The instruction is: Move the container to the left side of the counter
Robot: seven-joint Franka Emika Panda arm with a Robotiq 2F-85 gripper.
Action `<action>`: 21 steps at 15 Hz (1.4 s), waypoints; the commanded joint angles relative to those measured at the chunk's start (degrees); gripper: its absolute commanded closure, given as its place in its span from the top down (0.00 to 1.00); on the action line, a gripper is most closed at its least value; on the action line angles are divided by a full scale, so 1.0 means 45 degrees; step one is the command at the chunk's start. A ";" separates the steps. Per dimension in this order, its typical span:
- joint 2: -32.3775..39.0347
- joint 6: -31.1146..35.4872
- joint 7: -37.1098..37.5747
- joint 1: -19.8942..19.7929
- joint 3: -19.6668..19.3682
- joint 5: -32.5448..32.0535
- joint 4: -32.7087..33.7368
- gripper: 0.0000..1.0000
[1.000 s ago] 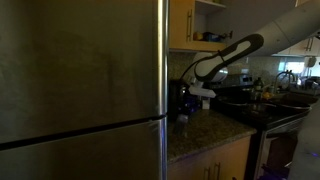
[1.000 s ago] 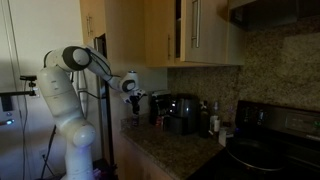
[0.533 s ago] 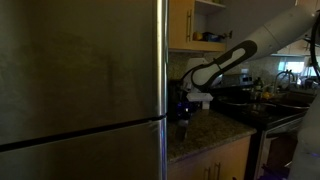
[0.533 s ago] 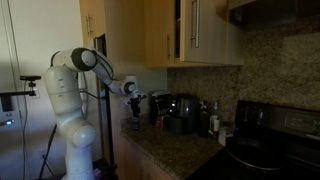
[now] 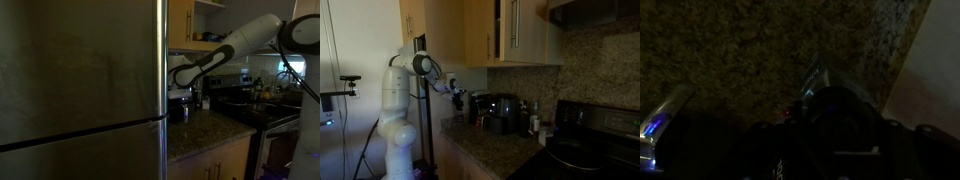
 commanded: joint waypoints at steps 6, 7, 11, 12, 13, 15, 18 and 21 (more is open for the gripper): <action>0.2004 0.1037 0.0271 0.0584 -0.0924 0.0734 0.0028 0.27; 0.2013 0.1156 0.0088 0.0577 -0.0892 0.1081 0.0145 0.27; 0.1976 0.0988 -0.0243 0.0679 -0.0920 0.1525 0.0165 0.27; 0.1966 0.1022 -0.0145 0.0764 -0.0976 0.1375 0.0106 0.27; 0.1947 0.1013 -0.0024 0.0851 -0.1037 0.1143 0.0022 0.27; 0.1862 0.1219 0.0308 0.1044 -0.1215 0.0593 -0.0097 0.77; 0.1740 0.2531 0.0454 0.1100 -0.1237 0.0858 -0.0475 1.00; 0.1398 0.4167 0.0426 0.1008 -0.1139 0.1710 -0.0879 1.00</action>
